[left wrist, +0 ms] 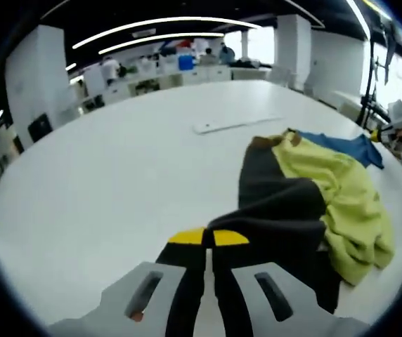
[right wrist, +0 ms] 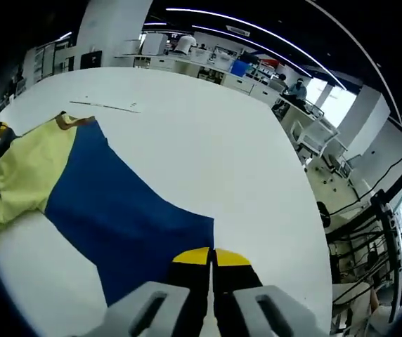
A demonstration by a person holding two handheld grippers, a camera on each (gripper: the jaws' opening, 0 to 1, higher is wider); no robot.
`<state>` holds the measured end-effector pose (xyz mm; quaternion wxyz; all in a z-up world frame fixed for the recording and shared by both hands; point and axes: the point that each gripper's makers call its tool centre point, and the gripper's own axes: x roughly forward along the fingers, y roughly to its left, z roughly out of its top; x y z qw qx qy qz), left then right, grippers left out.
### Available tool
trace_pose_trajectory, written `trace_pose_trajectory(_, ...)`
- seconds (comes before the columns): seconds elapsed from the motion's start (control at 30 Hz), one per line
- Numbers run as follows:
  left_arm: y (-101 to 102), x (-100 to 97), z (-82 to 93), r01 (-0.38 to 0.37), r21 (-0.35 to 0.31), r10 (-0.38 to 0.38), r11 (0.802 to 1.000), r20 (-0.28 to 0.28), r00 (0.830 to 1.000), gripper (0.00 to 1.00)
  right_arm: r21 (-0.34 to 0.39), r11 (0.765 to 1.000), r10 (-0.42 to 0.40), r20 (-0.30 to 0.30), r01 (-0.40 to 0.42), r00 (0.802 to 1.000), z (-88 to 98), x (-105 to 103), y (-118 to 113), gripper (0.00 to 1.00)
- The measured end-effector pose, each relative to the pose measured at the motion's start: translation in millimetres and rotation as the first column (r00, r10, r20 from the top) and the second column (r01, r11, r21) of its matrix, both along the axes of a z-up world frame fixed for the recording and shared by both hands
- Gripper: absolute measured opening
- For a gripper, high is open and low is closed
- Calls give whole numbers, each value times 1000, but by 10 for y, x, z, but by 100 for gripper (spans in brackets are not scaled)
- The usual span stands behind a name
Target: Fold the garment on the visible template until the final outline fits inside the template.
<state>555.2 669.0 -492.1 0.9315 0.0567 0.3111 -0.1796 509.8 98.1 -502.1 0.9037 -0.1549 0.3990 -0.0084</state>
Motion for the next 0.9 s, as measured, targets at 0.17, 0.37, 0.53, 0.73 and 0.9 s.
trace_pose_trajectory(0.17,66,81,-22,9,43,-9,999,2,1000,0,40,999,-27,-5,27,1000,-39,35,-88,0)
trace_pose_trajectory(0.37,168,178,-74,-40,18,40,999,-24,999,0,99,992,-78,14,76,997,-52,80,-172,0)
trace_pose_trajectory(0.53,275,271,-87,-57,87,58,995,-12,998,0,75,993,-89,14,88,996,-57,122,-247,0)
trace_pose_trajectory(0.73,312,339,-65,-55,125,56,991,-6,998,0,66,993,-94,8,93,996,-76,167,-279,0)
trace_pose_trajectory(0.9,368,372,-63,-54,148,55,987,-1,998,0,62,992,-108,6,107,994,-92,163,-309,0)
